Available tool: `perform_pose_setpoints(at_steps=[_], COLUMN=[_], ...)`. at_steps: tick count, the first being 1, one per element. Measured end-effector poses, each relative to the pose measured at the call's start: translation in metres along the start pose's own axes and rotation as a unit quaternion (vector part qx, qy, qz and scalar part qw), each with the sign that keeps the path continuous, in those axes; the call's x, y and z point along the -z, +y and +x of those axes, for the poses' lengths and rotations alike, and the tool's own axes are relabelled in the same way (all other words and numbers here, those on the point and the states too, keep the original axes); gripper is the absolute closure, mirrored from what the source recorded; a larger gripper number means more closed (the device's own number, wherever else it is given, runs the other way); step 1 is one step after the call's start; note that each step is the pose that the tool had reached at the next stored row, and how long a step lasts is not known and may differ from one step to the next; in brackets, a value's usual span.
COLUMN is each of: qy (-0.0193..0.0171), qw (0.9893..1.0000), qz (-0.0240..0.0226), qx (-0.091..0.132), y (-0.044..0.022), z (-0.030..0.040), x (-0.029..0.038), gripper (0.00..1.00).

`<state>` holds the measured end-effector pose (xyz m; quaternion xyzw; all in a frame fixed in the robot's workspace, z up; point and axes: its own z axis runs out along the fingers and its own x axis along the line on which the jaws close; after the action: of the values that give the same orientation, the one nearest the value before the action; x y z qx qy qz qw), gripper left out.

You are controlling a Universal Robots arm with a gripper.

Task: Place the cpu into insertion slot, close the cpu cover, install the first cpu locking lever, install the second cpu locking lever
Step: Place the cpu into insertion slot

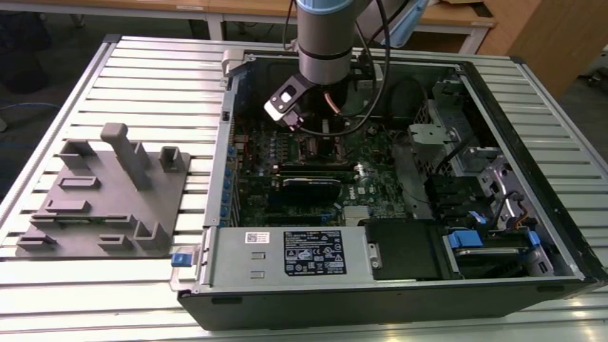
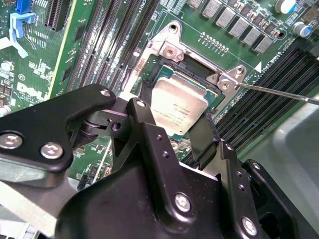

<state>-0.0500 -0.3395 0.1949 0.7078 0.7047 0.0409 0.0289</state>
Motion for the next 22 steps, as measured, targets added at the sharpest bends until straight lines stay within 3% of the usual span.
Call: perform_pose_setpoints(at_steps=[22], qy=[0.0009], qw=[1.0], qz=[0.0001], qx=[0.007], y=[-0.0007], z=[-0.0005], x=[-0.0004], gripper=[0.46])
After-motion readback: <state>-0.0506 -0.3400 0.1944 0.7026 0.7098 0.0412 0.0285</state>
